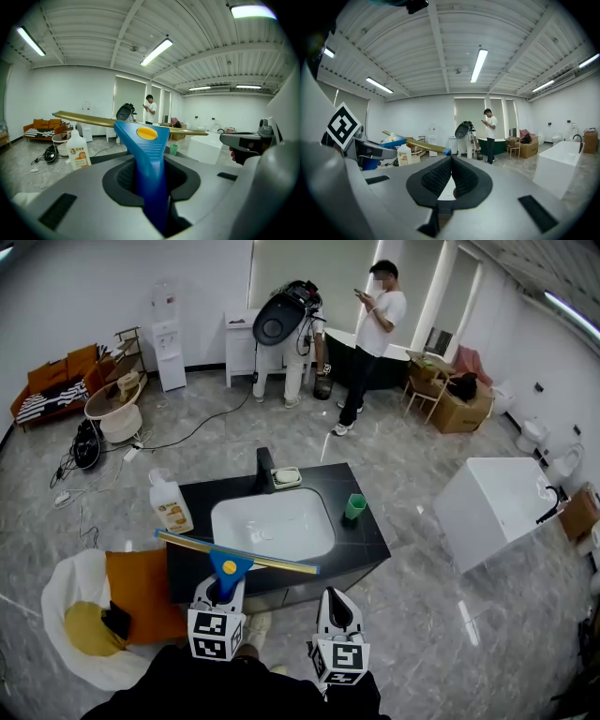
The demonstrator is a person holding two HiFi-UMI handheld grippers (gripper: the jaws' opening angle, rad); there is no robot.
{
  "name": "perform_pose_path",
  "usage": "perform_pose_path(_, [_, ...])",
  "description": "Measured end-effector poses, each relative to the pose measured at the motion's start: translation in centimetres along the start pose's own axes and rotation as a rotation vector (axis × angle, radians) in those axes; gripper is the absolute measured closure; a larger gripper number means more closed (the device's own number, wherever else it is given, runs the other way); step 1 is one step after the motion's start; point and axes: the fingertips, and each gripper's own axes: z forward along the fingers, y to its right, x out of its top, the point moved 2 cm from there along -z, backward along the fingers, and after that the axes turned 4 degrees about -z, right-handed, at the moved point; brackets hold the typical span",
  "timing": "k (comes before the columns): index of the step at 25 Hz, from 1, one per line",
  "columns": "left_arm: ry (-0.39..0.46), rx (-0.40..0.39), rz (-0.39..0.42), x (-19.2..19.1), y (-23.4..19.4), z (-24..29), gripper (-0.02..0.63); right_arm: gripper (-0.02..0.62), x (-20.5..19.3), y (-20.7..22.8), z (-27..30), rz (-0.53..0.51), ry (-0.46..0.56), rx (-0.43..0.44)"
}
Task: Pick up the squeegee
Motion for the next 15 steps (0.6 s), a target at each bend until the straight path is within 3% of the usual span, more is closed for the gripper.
perform_pose_path(15, [0.004, 0.001, -0.002, 0.19, -0.38, 0.18, 0.509, 0.581, -0.22, -0.26, 0.43, -0.006, -0.009, 0.008])
